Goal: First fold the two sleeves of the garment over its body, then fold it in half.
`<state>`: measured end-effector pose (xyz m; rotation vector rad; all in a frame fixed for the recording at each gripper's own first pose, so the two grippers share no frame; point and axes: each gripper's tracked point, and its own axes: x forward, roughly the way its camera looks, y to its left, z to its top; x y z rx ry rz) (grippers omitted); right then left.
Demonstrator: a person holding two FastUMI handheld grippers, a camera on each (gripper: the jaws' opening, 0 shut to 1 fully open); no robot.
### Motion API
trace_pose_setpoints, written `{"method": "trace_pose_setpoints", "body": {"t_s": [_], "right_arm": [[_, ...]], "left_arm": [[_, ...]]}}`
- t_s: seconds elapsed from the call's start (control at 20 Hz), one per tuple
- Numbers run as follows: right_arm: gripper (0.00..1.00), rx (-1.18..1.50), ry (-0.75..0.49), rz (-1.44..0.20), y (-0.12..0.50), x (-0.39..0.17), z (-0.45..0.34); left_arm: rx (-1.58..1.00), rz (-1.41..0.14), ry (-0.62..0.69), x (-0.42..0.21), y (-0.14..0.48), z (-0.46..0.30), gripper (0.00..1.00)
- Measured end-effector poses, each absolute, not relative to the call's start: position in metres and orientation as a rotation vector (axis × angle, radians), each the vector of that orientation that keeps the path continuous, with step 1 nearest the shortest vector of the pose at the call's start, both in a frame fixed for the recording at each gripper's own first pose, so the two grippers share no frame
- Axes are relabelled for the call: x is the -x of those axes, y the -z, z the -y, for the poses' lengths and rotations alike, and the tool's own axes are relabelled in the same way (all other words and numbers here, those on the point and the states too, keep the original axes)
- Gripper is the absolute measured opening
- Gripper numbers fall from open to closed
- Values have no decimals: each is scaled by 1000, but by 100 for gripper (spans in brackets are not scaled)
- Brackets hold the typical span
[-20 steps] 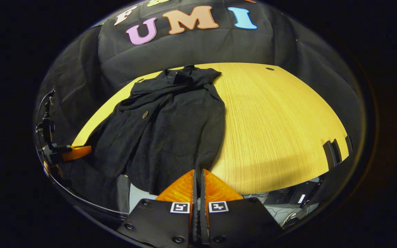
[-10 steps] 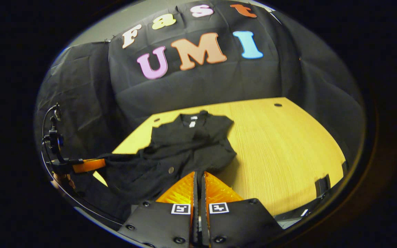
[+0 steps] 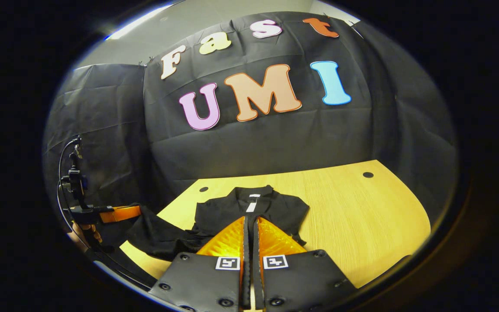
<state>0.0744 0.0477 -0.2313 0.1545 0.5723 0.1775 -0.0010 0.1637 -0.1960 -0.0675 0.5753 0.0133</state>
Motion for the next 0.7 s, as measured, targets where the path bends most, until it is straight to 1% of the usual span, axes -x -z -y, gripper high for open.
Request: {"method": "trace_pose_setpoints", "body": {"t_s": [0.05,0.1,0.35,0.4,0.45,0.7], "right_arm": [[2,-159,-176,-558,229,-89,-46],[5,-164,-172,-556,229,-100,-43],[5,-179,-137,-557,234,-157,-24],[2,-178,-132,-564,239,-168,-20],[5,-177,-126,-568,242,-179,-16],[5,-182,-90,-599,267,-238,2]], "left_arm": [[63,-552,-16,-15,191,-164,0],[53,-543,-16,-29,193,-165,0],[19,-541,-6,-87,203,-164,0],[15,-539,-10,-99,205,-164,0],[11,-535,-11,-110,208,-164,0],[-83,-540,-44,-167,234,-175,0]]}}
